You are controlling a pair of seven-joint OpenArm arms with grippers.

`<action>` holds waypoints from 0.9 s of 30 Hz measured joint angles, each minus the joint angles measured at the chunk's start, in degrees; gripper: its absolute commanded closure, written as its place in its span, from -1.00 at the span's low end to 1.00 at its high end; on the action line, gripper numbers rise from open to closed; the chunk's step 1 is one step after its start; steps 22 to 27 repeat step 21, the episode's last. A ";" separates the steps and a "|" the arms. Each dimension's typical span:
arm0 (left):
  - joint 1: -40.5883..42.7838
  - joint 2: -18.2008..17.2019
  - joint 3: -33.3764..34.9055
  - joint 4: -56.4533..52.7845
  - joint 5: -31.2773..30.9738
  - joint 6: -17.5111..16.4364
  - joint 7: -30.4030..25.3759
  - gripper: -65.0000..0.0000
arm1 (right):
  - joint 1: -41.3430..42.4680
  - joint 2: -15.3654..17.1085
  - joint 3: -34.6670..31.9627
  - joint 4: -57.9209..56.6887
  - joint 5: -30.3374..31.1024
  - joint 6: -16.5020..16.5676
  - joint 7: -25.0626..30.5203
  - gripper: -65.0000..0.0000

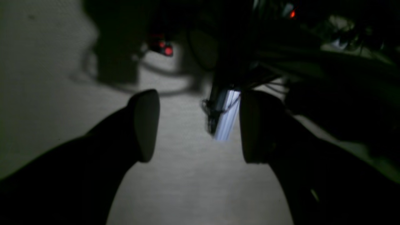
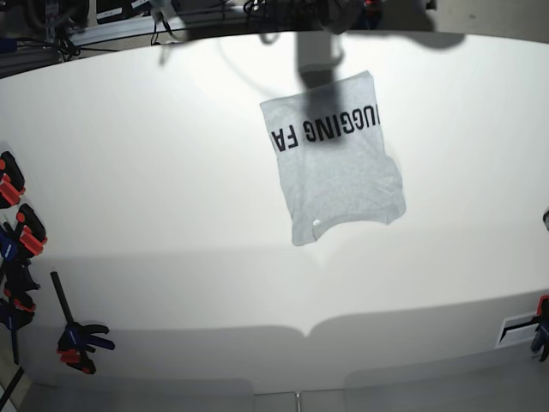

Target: Fold the T-shirt properly

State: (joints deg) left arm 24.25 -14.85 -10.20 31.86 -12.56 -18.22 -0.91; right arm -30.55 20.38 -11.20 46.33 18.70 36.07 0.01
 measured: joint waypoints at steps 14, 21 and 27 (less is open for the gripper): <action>-8.37 4.68 -0.09 -11.63 13.03 -0.04 3.98 -0.15 | 16.39 -2.95 -17.57 -22.71 -8.20 -11.28 2.73 0.29; -8.57 4.81 -0.09 -10.19 13.03 0.00 3.78 -0.15 | 16.26 -3.28 -17.92 -21.55 -3.43 -11.28 -2.89 0.29; -8.57 4.81 -0.09 -10.19 13.03 0.00 3.78 -0.15 | 16.26 -3.28 -17.92 -21.55 -3.43 -11.28 -2.89 0.29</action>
